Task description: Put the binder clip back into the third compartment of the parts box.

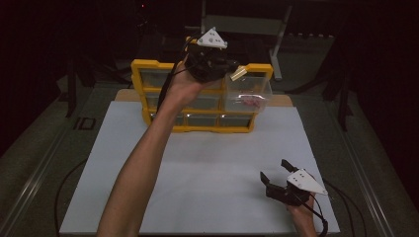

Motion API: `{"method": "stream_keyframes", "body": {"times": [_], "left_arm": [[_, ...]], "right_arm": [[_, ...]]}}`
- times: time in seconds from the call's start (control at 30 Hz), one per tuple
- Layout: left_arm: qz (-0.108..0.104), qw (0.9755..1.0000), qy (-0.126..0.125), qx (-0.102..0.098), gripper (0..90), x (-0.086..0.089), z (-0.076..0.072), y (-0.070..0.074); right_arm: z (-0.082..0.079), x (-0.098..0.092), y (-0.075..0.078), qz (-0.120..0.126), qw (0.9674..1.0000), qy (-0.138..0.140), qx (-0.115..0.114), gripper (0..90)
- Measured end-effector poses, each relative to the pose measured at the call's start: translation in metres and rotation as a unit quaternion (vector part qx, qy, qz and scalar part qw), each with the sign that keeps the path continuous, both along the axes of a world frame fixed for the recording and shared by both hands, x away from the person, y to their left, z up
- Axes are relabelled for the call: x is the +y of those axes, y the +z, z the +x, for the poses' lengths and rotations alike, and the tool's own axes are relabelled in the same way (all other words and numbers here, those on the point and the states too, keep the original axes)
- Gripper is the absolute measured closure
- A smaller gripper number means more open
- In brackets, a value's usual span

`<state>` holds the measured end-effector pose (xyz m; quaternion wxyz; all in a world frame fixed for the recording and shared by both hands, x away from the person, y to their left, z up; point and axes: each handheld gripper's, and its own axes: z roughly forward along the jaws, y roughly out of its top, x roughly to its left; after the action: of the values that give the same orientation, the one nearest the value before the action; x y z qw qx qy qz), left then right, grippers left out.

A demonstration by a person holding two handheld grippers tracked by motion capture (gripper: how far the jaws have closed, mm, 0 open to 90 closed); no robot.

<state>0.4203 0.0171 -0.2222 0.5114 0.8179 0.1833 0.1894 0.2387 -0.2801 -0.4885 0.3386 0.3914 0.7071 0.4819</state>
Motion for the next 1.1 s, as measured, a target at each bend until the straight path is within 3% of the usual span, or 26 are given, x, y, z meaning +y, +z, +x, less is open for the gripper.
{"method": "stream_keyframes", "body": {"times": [0.27,0.37,0.4,0.43,0.47,0.5,0.6,0.7,1.1], "left_arm": [[0.0,1.0,0.001,0.003,88.9,-0.003,0.0,-0.001],[-0.013,0.9997,-0.007,0.019,82.9,-0.002,0.001,-0.001],[-0.015,0.9994,-0.008,0.029,52.7,-0.003,0.002,-0.002],[-0.008,0.9994,-0.002,0.033,40.5,-0.004,0.002,-0.003],[-0.002,0.9994,0.006,0.035,40.5,-0.004,0.002,-0.004],[-0.001,0.9992,0.01,0.04,32.9,-0.003,0.003,-0.004],[-0.005,0.9986,0.015,0.051,21.1,0.002,0.004,-0.004],[0.004,0.9984,0.02,0.052,16.3,0.004,0.003,-0.005],[0.04,0.9978,0.001,0.052,15.2,0.011,-0.003,-0.007]], "right_arm": [[0.0,0.0,0.0,0.0,1.0,0.0,0.0,13.5],[0.0,0.0,0.0,0.0,1.0,0.0,0.0,13.5],[0.0,0.0,0.0,0.0,1.0,0.001,0.0,13.5],[-0.001,0.0,0.0,0.0,1.0,0.001,0.0,13.5],[-0.001,0.0,0.0,0.0,1.0,0.001,0.0,13.5],[0.0,0.0,0.0,0.001,1.0,0.0,0.0,13.5],[0.0,0.001,0.0,0.0,1.0,0.001,0.001,13.5],[0.0,0.001,0.0,0.0,1.0,0.002,0.0,13.5],[0.0,0.002,0.0,-0.001,1.0,0.003,0.0,13.5]]}}
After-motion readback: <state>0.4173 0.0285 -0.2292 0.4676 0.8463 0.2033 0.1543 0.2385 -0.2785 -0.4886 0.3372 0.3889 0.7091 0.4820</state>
